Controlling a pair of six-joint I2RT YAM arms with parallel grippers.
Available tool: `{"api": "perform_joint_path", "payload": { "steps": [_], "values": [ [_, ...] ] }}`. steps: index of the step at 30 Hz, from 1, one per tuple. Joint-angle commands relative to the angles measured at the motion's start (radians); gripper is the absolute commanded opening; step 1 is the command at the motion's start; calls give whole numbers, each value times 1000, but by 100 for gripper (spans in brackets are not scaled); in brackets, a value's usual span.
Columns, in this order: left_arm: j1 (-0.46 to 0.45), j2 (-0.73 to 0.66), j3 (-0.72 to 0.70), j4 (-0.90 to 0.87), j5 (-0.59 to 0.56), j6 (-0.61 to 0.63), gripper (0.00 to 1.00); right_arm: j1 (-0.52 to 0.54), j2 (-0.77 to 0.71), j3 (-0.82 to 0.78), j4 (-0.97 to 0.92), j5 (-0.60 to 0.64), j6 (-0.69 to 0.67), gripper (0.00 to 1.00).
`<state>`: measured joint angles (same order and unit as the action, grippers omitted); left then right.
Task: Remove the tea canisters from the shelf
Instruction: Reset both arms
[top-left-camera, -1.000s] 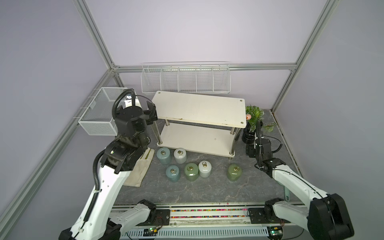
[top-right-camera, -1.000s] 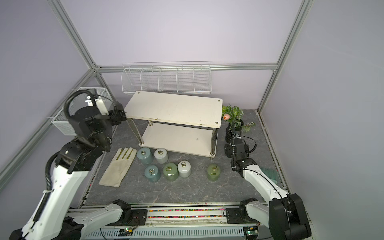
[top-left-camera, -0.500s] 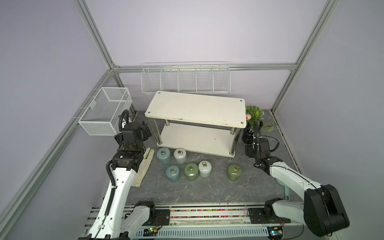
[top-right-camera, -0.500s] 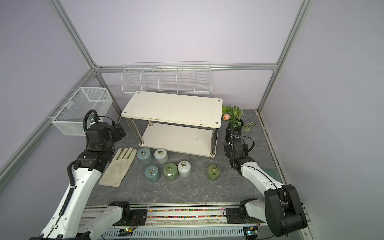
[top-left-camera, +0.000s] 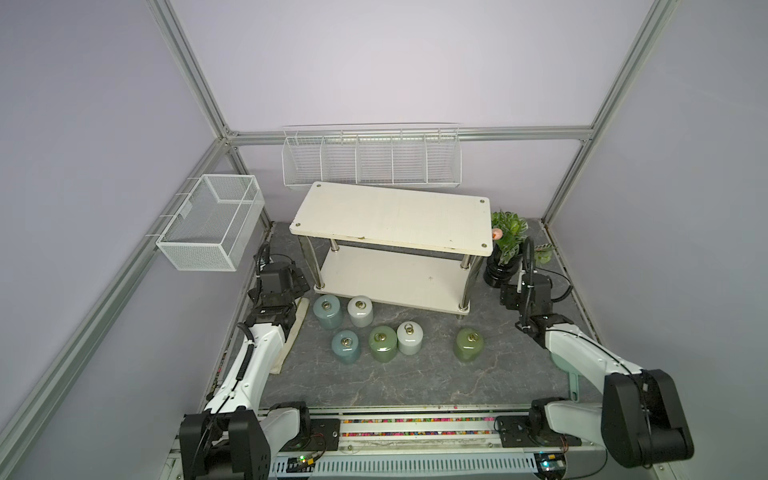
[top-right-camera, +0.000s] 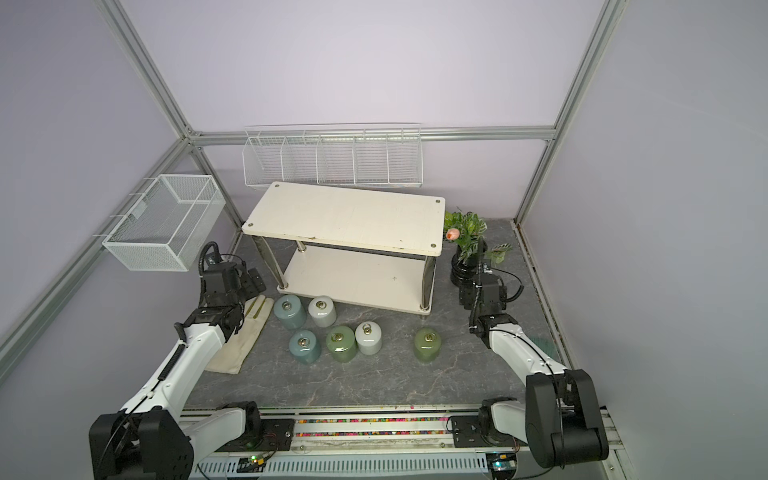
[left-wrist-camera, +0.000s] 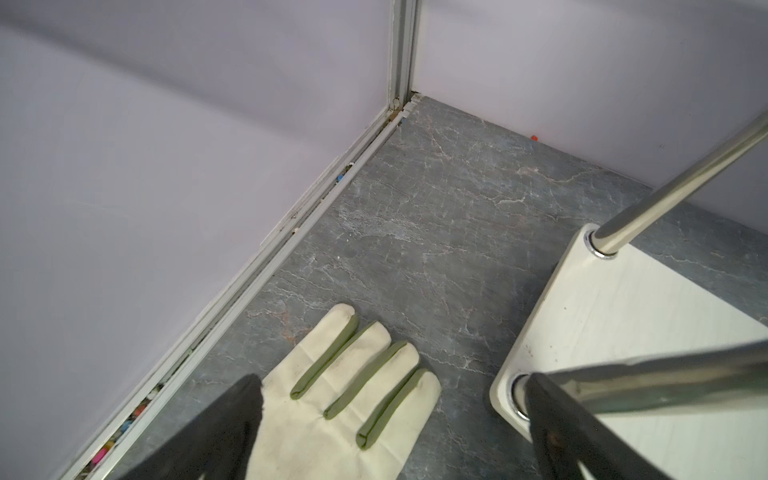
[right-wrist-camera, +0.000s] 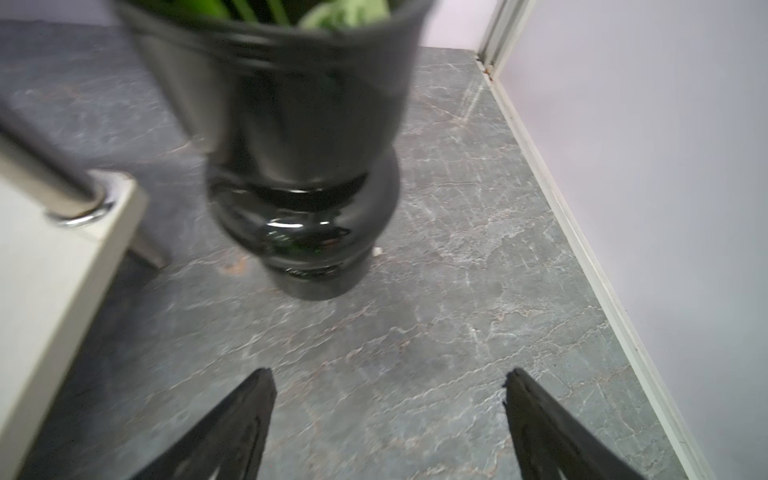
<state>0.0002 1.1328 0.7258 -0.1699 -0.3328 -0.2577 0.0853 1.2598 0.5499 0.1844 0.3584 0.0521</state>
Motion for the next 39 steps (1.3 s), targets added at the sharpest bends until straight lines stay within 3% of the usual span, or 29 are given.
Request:
{"api": "perform_joint_path", "payload": {
  "steps": [1,9,14,17,23,25,31,39],
  "values": [
    [7,-5,-79,192,53,44,100,-61,27,-46,119,-103,6,89],
    [19,13,-209,426,78,78,100,-120,171,-43,340,-184,-1,89],
    [20,37,-264,545,80,95,100,-96,212,-74,460,-131,-15,89],
    [19,56,-313,667,72,101,100,-56,221,-187,688,-81,-52,89],
    [20,153,-374,858,72,92,100,-18,296,-224,832,-27,-89,89],
    [20,193,-388,919,72,97,100,-16,266,-210,754,-28,-75,89],
    [16,304,-352,962,143,141,100,-26,283,-206,778,-35,-72,89],
    [-3,361,-340,991,126,161,100,-29,275,-205,758,-42,-66,89]
  ]
}}
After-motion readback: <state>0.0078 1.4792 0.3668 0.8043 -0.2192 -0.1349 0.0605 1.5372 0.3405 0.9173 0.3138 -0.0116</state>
